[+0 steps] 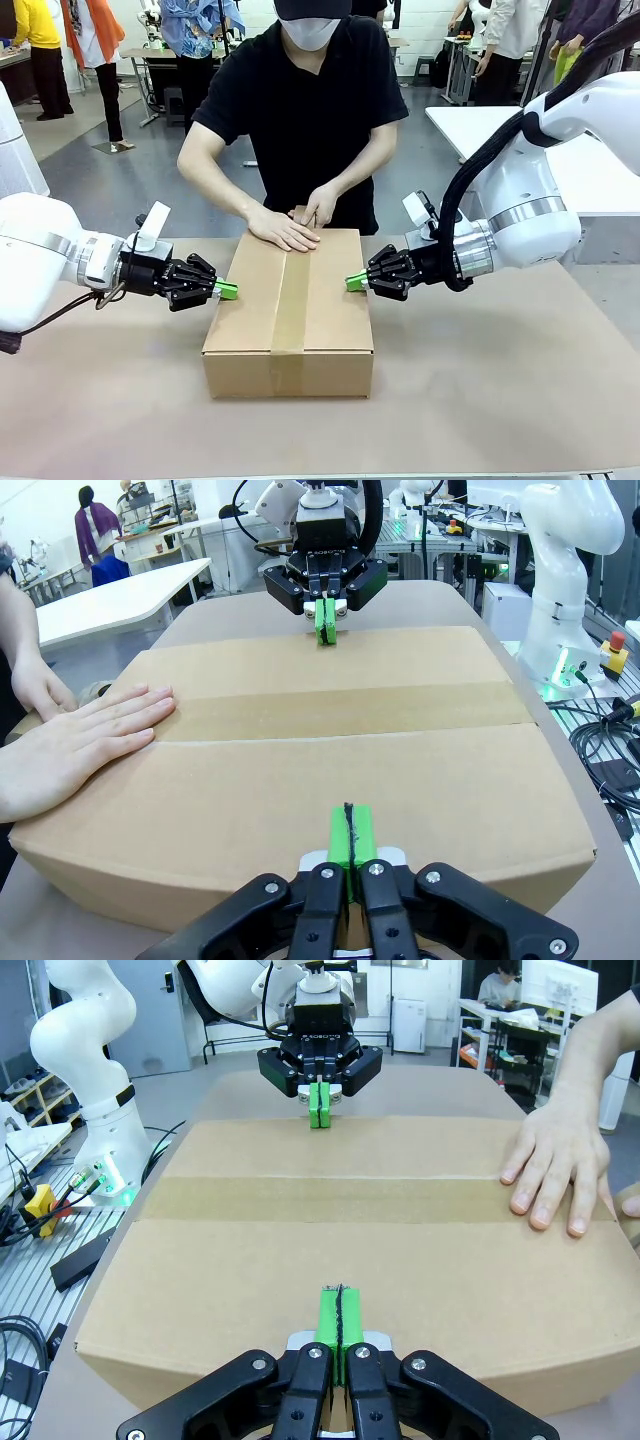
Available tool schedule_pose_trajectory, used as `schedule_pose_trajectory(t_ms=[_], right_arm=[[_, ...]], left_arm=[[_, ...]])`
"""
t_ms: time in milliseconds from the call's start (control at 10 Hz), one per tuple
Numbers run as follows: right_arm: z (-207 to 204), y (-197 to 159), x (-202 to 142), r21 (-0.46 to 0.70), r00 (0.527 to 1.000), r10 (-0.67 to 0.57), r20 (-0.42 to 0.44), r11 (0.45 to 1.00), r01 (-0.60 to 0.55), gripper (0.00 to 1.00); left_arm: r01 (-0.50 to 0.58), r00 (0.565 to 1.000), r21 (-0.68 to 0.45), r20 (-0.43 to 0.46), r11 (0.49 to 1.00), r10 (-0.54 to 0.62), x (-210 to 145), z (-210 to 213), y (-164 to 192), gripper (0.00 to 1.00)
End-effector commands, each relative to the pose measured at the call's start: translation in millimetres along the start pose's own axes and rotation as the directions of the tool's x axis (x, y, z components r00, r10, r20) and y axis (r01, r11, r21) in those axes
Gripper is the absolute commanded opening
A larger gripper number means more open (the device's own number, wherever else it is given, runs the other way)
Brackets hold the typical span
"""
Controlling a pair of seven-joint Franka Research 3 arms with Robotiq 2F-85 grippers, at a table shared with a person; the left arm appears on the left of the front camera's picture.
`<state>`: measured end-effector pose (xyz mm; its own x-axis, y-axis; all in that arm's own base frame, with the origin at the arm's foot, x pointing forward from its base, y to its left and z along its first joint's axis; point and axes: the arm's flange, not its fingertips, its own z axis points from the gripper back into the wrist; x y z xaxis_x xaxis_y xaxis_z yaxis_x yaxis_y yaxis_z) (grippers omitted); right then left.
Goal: Wrap the clocks to prevent damage.
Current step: After the human seals the box with tape, release both hands from the side flaps of the Package Box.
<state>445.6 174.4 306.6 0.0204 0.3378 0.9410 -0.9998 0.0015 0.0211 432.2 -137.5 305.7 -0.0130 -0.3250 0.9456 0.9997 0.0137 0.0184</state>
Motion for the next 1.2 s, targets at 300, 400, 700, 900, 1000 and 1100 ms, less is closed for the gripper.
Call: schedule_pose_trajectory(t_ms=[300,400,700,900,1000,1100], right_arm=[[-1.8,0.9,-2.1,0.0,1.0,-0.003,-0.006,1.0,0.003,0.01],[-1.8,0.9,-2.1,0.0,1.0,-0.003,-0.006,1.0,0.003,0.01],[-1.8,0.9,-2.1,0.0,1.0,-0.003,-0.006,1.0,0.003,0.01],[-1.8,0.9,-2.1,0.0,1.0,-0.003,-0.006,1.0,0.003,0.01],[-1.8,0.9,-2.1,0.0,1.0,-0.003,-0.006,1.0,0.003,0.01],[-1.8,0.9,-2.1,0.0,1.0,-0.003,-0.006,1.0,0.003,0.01]], left_arm=[[0.0,1.0,0.002,-0.007,1.0,0.0,-1.1,-0.8,-0.1,0.0],[0.0,1.0,0.002,-0.007,1.0,0.0,-1.1,-0.8,-0.1,0.0],[0.0,1.0,0.002,-0.007,1.0,0.0,-1.1,-0.8,-0.1,0.0],[0.0,1.0,0.002,-0.007,1.0,0.0,-1.1,-0.8,-0.1,0.0],[0.0,1.0,0.002,-0.007,1.0,0.0,-1.1,-0.8,-0.1,0.0],[0.0,1.0,0.002,-0.007,1.0,0.0,-1.1,-0.8,-0.1,0.0]])
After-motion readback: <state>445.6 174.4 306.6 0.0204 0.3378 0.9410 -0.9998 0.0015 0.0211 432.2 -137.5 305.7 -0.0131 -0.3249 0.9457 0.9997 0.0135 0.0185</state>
